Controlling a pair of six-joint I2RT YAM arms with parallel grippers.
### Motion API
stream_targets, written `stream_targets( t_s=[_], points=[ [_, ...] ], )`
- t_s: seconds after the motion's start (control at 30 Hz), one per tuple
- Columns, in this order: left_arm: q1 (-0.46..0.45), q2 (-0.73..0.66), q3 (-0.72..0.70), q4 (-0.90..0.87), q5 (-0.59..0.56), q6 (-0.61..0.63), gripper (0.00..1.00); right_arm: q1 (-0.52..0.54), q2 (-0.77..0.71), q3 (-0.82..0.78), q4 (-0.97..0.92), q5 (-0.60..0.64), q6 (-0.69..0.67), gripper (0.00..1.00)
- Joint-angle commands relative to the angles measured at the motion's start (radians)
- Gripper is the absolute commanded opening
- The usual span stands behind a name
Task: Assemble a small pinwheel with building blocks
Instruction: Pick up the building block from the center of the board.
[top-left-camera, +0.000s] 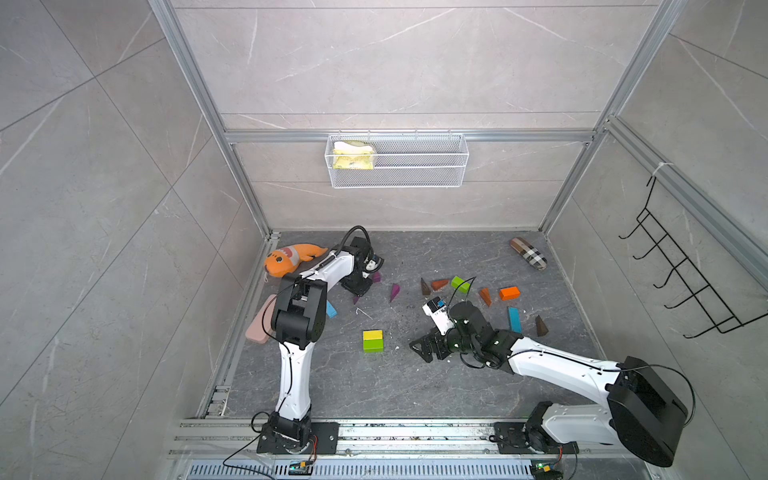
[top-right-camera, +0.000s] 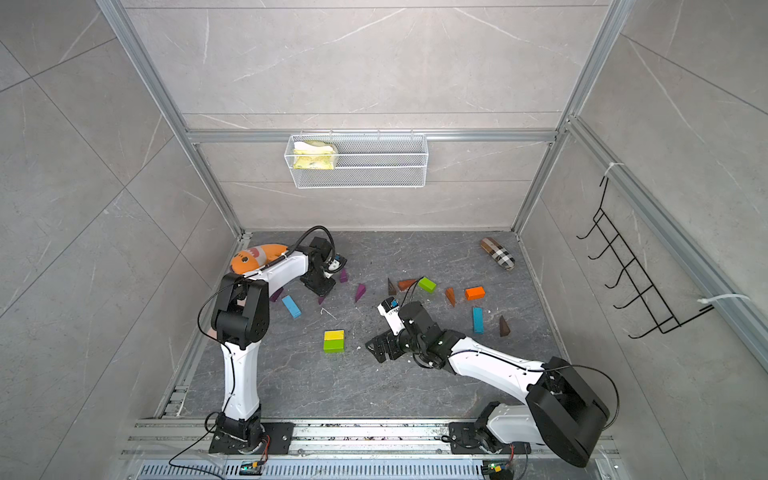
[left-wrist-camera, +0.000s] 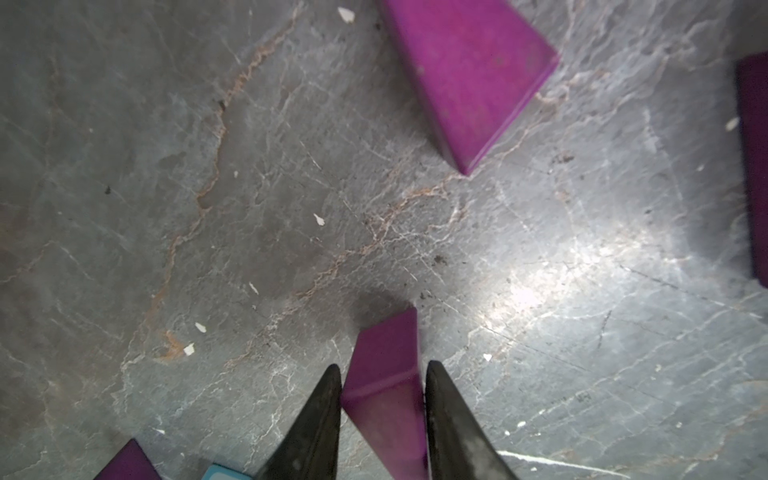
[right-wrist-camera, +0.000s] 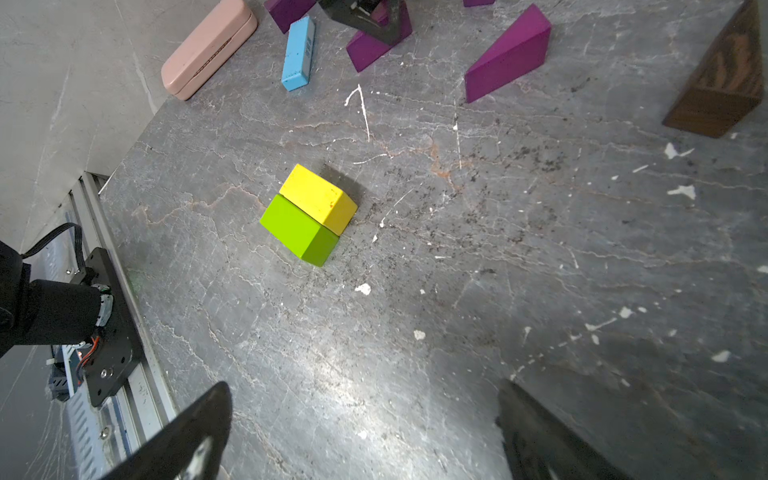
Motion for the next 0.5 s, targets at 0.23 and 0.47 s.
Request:
stream_targets(
  t_s=[0.23,0.47],
  points=[
    [0.009,0.033,0.040,-0.042,0.015,-0.036,0.27,-0.005,-0.021,-0.020,0.011,-0.010,0.022,1.00],
    [0.018,-0.012,-0.006,-0.017,0.035,-0.206,0.23,-0.005,-0.021,-0.028,0.030,-0.013,0.026,1.00]
  ],
)
